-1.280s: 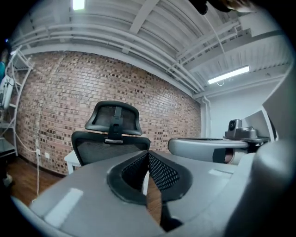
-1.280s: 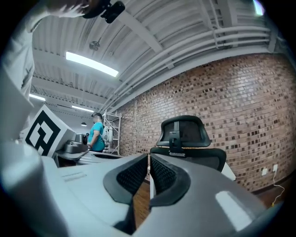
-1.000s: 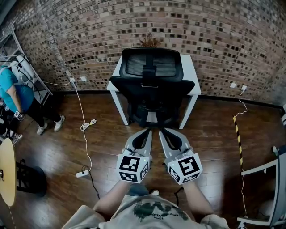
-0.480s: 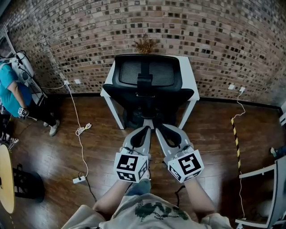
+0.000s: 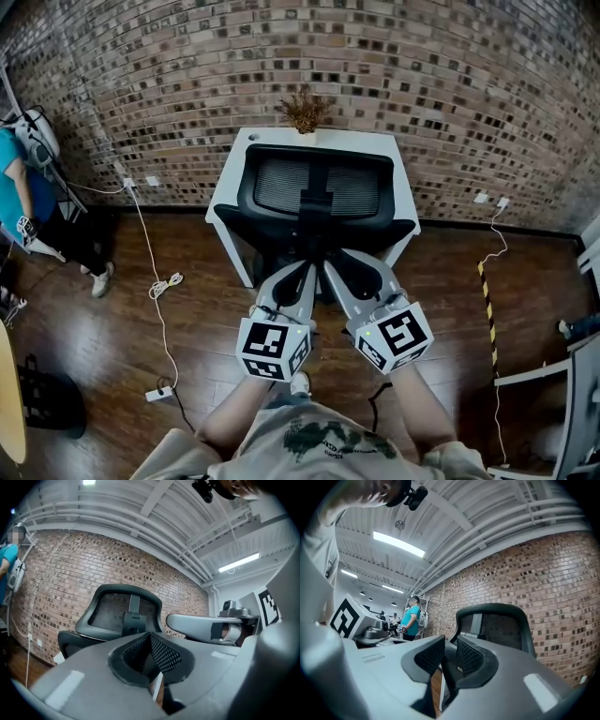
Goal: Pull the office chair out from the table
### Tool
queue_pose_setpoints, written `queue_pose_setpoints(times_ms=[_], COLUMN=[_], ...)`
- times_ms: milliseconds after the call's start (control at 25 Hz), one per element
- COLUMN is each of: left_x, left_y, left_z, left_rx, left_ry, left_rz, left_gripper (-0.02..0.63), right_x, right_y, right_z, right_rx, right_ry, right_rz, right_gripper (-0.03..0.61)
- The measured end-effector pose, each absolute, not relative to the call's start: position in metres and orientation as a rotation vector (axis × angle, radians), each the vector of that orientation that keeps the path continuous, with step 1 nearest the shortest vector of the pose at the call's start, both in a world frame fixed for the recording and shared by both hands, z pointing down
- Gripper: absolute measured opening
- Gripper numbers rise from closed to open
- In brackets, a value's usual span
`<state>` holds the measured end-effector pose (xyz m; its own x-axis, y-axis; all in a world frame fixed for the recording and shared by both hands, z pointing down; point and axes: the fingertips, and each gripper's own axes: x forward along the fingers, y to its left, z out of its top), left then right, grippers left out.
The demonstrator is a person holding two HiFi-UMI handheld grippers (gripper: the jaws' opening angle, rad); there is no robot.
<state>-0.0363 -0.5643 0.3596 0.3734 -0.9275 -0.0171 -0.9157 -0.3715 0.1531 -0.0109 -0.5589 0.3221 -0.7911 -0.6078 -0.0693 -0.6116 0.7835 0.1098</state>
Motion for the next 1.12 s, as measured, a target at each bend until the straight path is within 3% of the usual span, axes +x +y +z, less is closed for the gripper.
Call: queue_pose_setpoints(times_ms=[440,1120], left_x=[-0.076,-0.112], left_y=[-0.604,-0.638], left_z=[0.353,0.351], left_rx=[2.499,2.498], left_ry=[-1.696,-1.732], left_rz=[-0.214,-0.244], left_gripper=[0.015,0.015], right_x=[-0.031,-0.062], right_y=[-0.639,-0.694], right_z=[0.296,0.286], right_rx=[-0.921,-0.713], right_ry=[2.951,3.017], right_rz=[0.155,0.005], right_gripper=[0.183,0.224])
